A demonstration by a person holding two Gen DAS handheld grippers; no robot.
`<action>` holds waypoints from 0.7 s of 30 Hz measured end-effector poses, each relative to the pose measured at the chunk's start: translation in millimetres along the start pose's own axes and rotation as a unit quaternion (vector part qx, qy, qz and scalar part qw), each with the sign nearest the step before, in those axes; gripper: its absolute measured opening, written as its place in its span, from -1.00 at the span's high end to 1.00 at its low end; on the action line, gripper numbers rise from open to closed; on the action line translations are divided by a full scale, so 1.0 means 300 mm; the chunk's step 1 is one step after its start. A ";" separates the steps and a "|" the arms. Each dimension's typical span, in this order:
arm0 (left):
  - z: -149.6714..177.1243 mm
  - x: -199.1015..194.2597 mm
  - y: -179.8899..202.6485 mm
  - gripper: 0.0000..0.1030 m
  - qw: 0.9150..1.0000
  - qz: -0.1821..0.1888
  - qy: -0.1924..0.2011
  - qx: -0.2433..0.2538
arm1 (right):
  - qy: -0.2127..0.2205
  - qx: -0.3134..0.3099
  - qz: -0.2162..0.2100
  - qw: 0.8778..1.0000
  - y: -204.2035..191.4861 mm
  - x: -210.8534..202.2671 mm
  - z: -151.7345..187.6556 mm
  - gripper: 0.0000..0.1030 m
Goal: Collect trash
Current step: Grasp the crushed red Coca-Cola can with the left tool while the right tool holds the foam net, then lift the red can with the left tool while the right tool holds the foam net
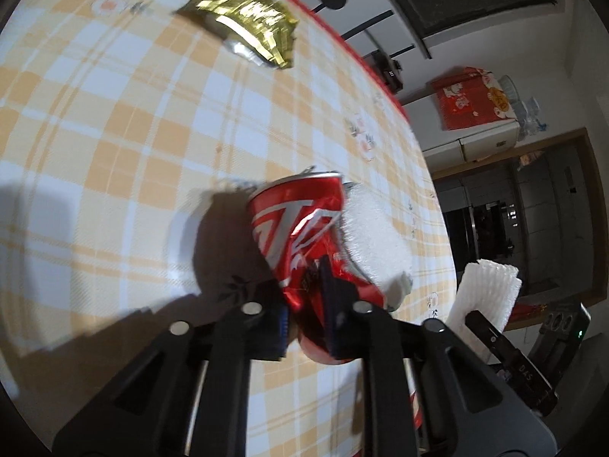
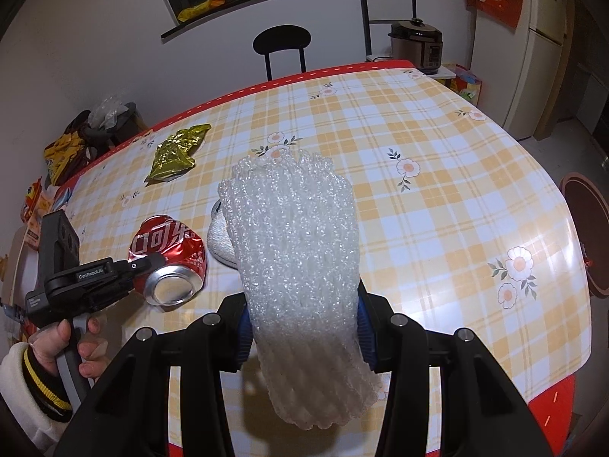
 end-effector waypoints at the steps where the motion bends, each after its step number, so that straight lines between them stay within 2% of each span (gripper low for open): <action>1: -0.007 -0.009 0.017 0.76 1.000 0.004 0.007 0.009 | 0.001 -0.001 0.000 1.000 0.000 -0.001 -0.002 0.14; 10: -0.067 -0.160 0.098 0.79 0.996 0.008 0.062 0.056 | 0.012 -0.011 -0.021 1.000 -0.042 -0.003 -0.042 0.14; 16: -0.101 -0.287 0.189 0.79 0.990 0.007 0.102 0.103 | 0.025 -0.013 -0.039 0.999 -0.062 -0.017 -0.078 0.14; 21: -0.092 -0.355 0.293 0.79 0.983 0.005 0.130 0.133 | 0.032 -0.018 -0.051 0.998 -0.030 -0.043 -0.102 0.14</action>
Point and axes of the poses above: each gripper's, at about its wrist camera, not at the fingertips, and x roughly the way its jaws point, y to its right, z to its underside, the point moved 8 cm from there along x, roughly the way its jaws point, and after that the axes turned 12 degrees about y, right-handed, at the moved point
